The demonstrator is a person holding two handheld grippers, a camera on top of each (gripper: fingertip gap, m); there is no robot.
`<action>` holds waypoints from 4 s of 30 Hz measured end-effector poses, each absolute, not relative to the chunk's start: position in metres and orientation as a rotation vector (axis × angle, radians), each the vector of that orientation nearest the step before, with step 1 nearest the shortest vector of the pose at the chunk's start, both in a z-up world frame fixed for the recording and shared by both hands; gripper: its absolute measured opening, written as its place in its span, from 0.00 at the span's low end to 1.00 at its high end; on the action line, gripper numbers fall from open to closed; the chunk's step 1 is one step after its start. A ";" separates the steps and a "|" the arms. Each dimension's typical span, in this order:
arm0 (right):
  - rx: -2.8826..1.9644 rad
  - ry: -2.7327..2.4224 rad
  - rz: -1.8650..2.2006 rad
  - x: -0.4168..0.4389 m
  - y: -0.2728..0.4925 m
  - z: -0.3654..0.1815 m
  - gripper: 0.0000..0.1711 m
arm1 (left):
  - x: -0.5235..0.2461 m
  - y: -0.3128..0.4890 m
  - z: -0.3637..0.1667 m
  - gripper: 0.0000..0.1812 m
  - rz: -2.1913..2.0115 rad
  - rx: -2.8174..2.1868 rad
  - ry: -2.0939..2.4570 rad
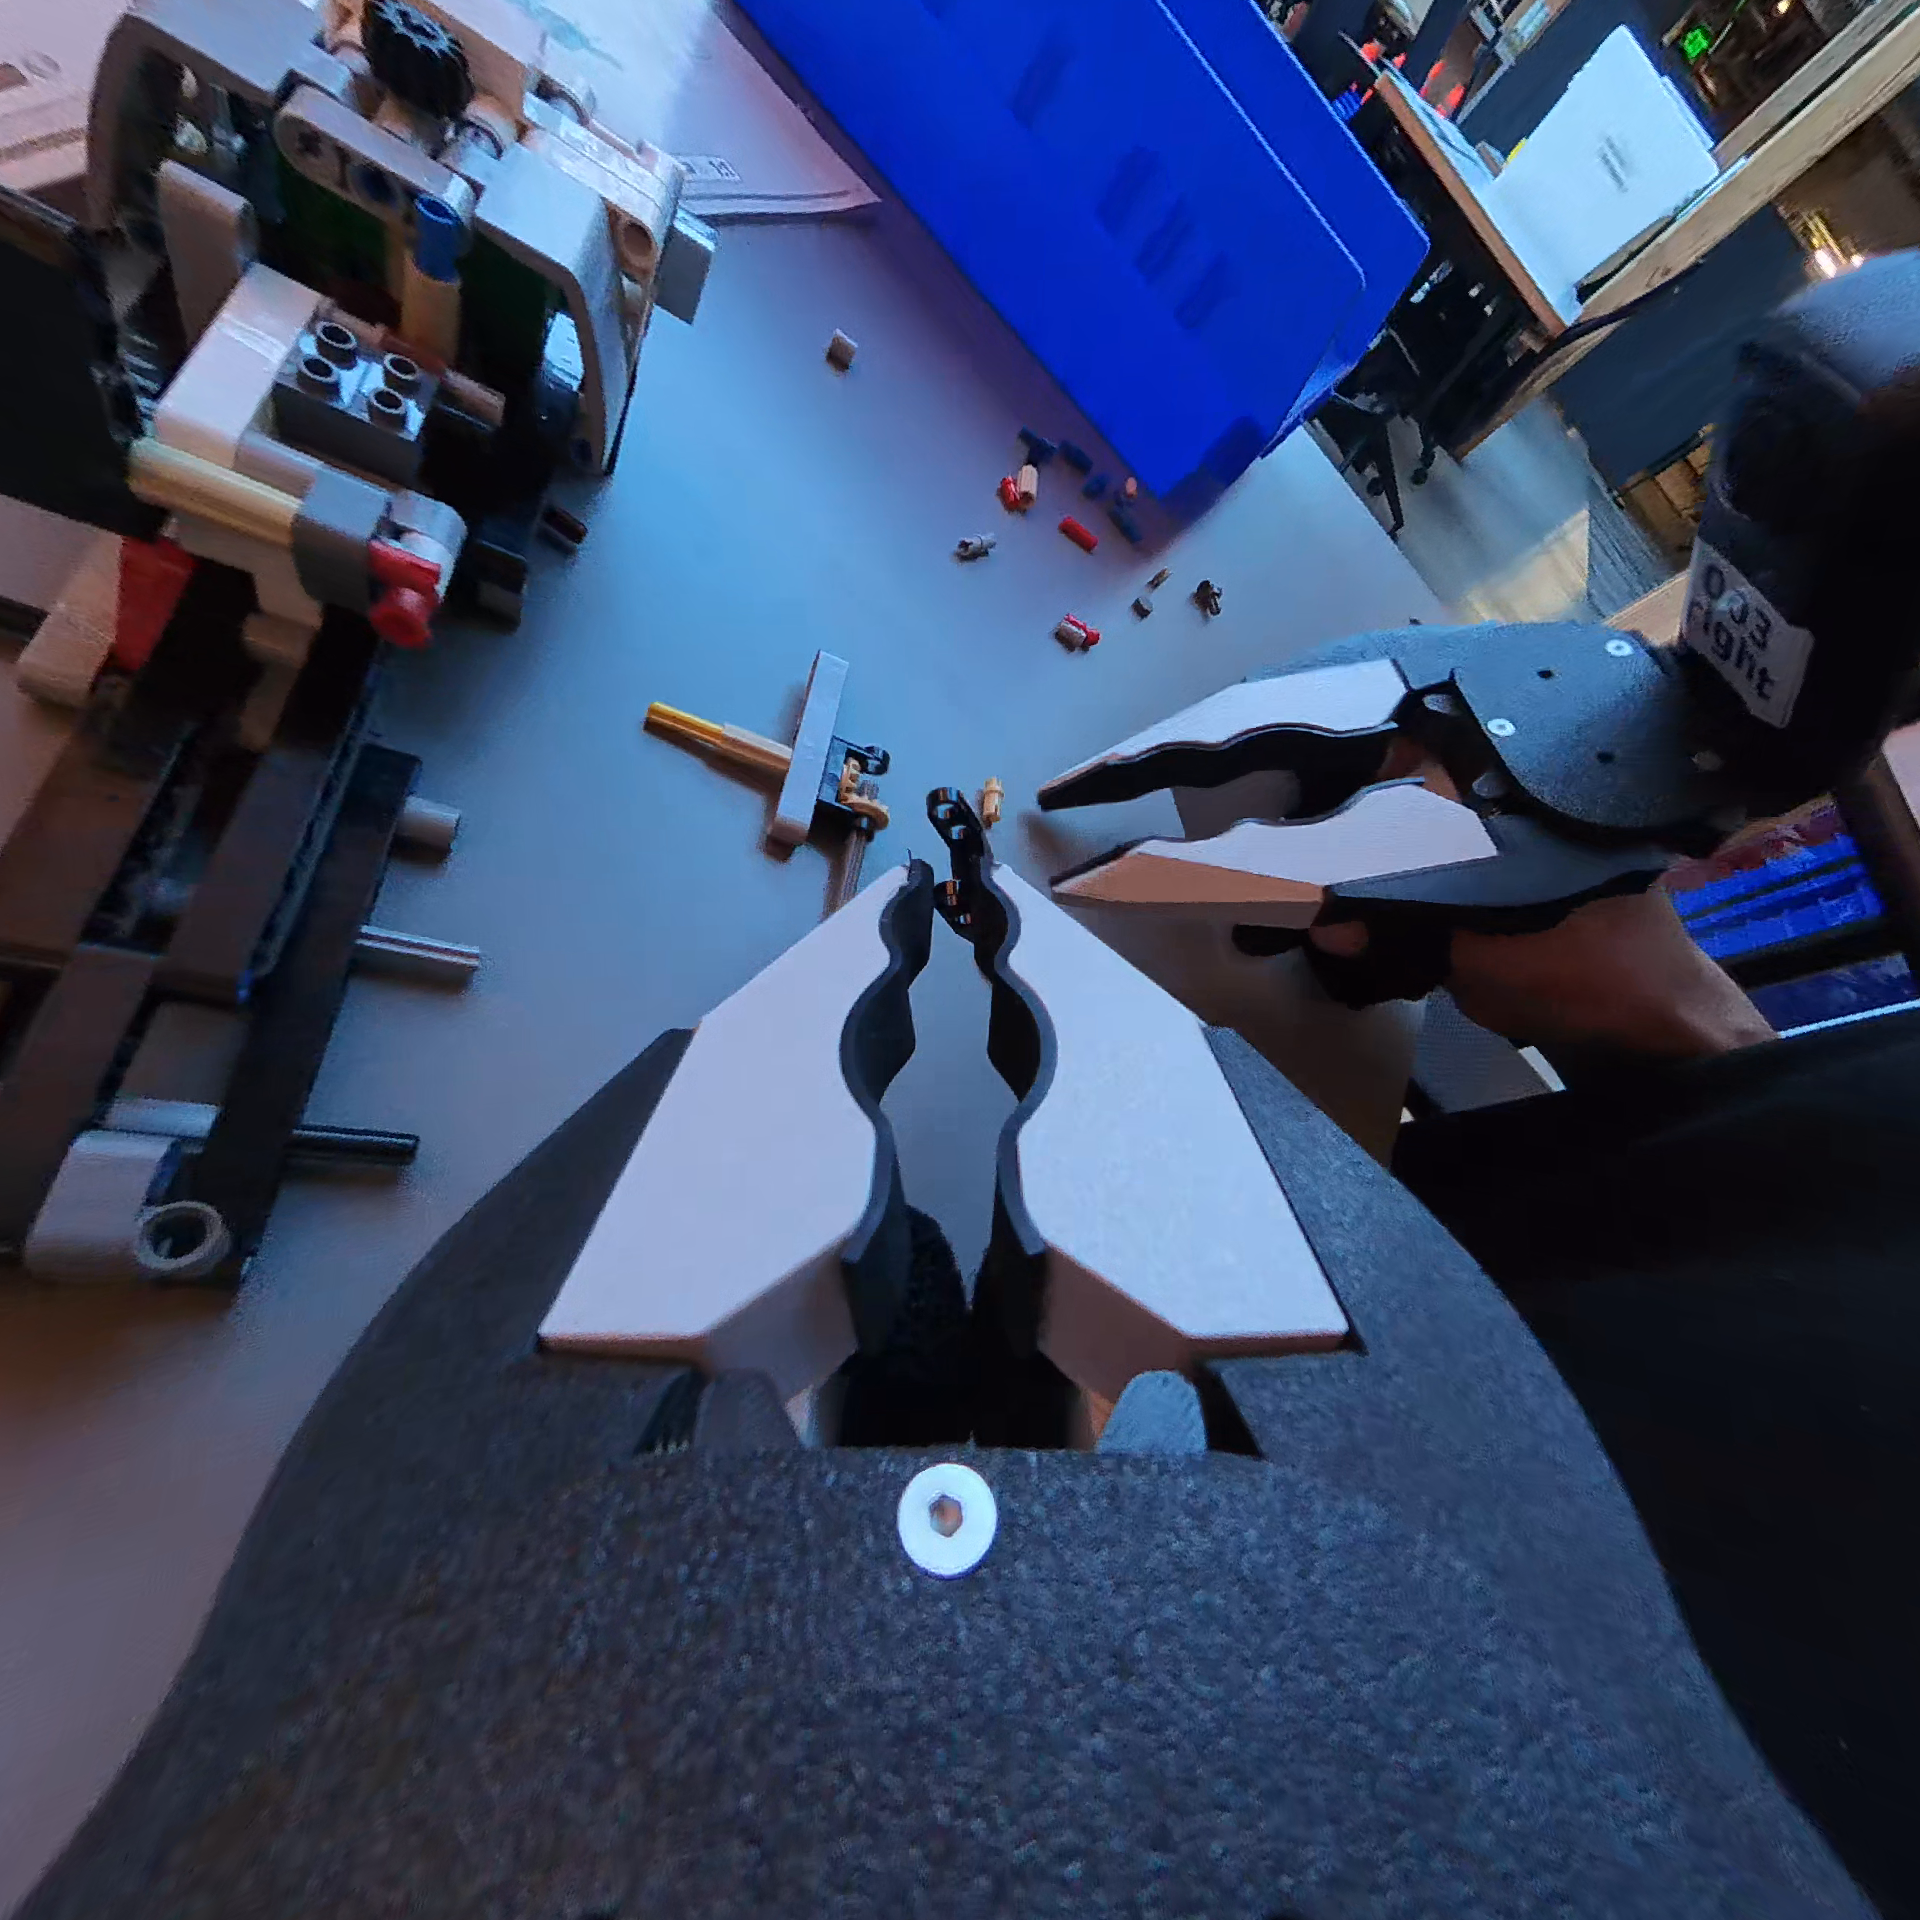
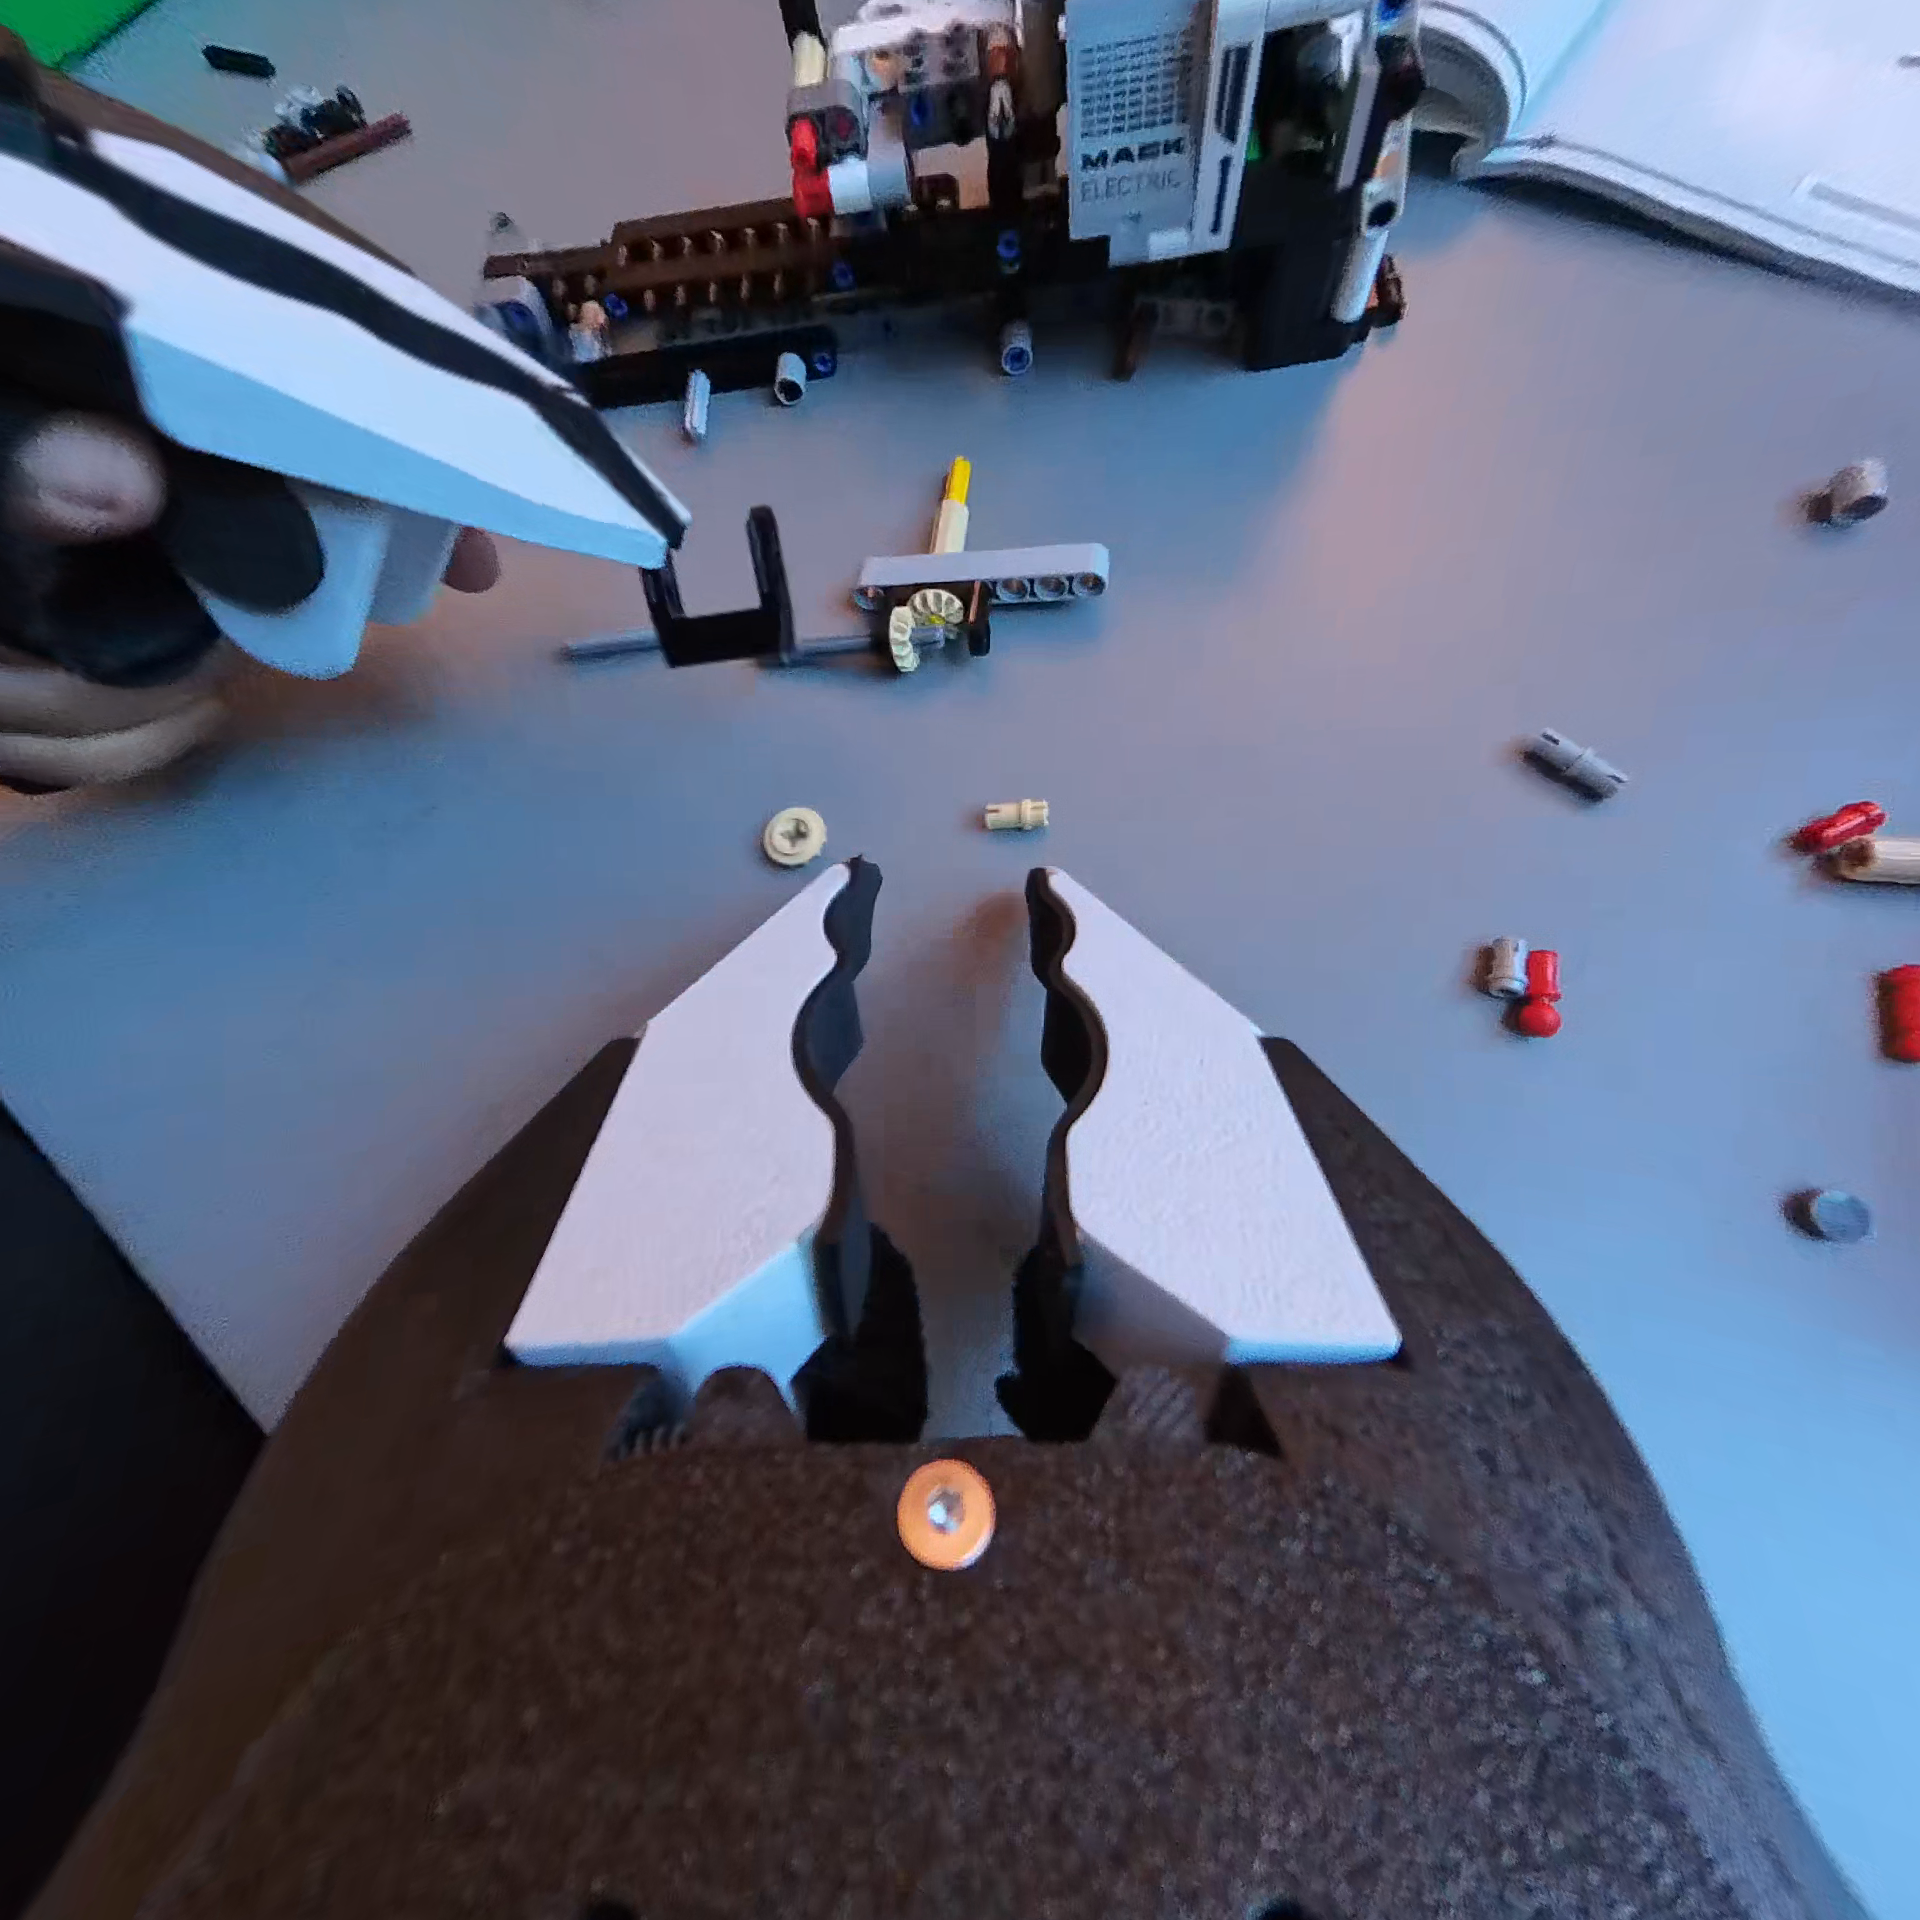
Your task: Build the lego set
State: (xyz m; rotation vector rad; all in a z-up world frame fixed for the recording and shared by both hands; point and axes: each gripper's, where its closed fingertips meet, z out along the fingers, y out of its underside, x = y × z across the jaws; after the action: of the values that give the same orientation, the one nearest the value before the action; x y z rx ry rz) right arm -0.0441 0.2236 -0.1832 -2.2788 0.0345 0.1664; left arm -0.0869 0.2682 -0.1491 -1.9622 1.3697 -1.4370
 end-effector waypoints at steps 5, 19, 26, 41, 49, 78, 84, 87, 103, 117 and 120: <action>-2.297 0.031 0.144 -0.042 0.232 -0.186 0.17 | -0.091 0.266 -0.150 0.03 -1.415 -1.938 1.415; -2.167 -0.449 0.233 -0.028 0.225 -0.170 0.18 | -0.098 0.267 -0.151 0.03 -1.416 -1.921 1.456; -2.178 -0.515 0.299 -0.032 0.223 -0.172 0.19 | -0.094 0.265 -0.147 0.03 -1.397 -1.895 1.468; -2.301 -0.207 0.194 -0.046 0.224 -0.186 0.17 | -0.095 0.267 -0.151 0.03 -1.379 -1.900 1.489; -2.299 -0.164 0.203 -0.045 0.235 -0.187 0.17 | -0.102 0.274 -0.151 0.03 -1.386 -1.911 1.460; -2.006 -0.791 0.063 -0.057 0.247 -0.143 0.02 | -0.100 0.264 -0.128 0.03 -1.653 -1.887 1.389; -1.714 -1.220 -0.154 -0.070 0.247 -0.090 0.02 | -0.108 0.254 -0.079 0.02 -2.039 -1.657 1.352; -1.621 -1.337 -0.153 -0.082 0.242 -0.077 0.02 | -0.112 0.247 -0.066 0.02 -2.115 -1.584 1.379; -1.542 -1.588 -0.220 -0.097 0.223 -0.078 0.02 | -0.111 0.230 -0.080 0.02 -2.039 -1.663 1.446; -1.833 -1.412 -0.070 -0.066 0.212 -0.150 0.02 | -0.118 0.231 -0.136 0.00 -1.617 -1.724 1.695; -1.863 -1.264 -0.033 -0.057 0.209 -0.158 0.02 | -0.122 0.224 -0.154 0.00 -1.475 -1.701 1.789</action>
State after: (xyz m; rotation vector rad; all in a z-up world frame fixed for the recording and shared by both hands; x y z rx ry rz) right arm -0.0572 0.2090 -0.1581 -1.8629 -1.2643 -0.0333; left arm -0.1219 0.2238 -0.1544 -1.7013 1.7887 -1.4748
